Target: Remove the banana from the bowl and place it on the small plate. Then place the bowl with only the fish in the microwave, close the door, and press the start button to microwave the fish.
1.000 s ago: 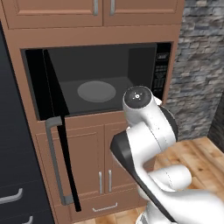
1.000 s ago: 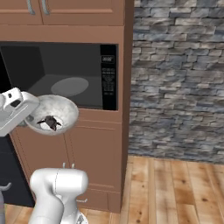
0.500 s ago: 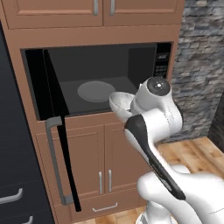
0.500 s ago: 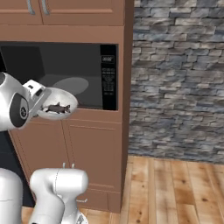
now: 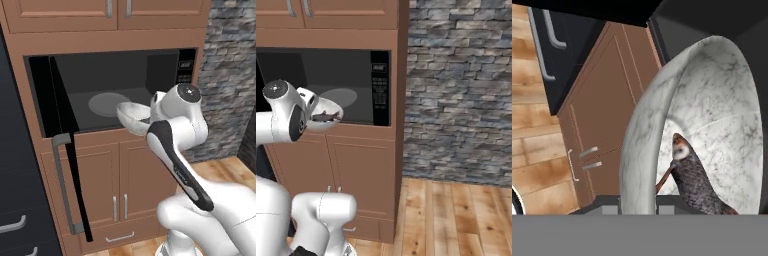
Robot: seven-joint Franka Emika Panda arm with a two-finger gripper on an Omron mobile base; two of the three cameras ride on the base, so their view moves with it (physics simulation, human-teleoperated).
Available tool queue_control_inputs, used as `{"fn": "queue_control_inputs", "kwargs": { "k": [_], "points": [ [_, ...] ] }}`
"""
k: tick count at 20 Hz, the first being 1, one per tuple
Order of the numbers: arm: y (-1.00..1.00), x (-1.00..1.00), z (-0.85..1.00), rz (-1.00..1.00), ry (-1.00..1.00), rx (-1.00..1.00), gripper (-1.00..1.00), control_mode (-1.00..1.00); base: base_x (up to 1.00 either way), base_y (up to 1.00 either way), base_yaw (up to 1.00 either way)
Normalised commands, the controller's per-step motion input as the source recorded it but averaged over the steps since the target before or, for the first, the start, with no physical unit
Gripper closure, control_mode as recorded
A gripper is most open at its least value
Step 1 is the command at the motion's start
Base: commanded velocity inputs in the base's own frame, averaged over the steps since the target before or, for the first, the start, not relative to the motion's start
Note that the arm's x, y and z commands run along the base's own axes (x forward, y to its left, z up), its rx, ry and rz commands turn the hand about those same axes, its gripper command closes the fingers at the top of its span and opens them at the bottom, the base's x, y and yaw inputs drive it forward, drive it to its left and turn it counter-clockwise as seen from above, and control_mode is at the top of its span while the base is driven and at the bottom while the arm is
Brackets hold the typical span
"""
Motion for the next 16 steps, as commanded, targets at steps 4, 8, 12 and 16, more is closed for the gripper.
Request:
{"fn": "queue_control_inputs", "kwargs": {
  "k": [4,8,12,16],
  "points": [
    [0.04,0.57,0.05,0.06,0.00,-0.01,1.00,-1.00,0.00,0.00,0.00],
    [0.25,0.60,0.00,0.01,0.00,-0.02,1.00,-1.00,0.00,0.00,0.00],
    [0.26,0.62,0.00,0.00,0.00,-0.03,1.00,-1.00,0.00,0.00,0.00],
    [0.13,0.58,0.00,0.00,0.00,-0.05,1.00,-1.00,0.00,0.00,0.00]
  ]
}}
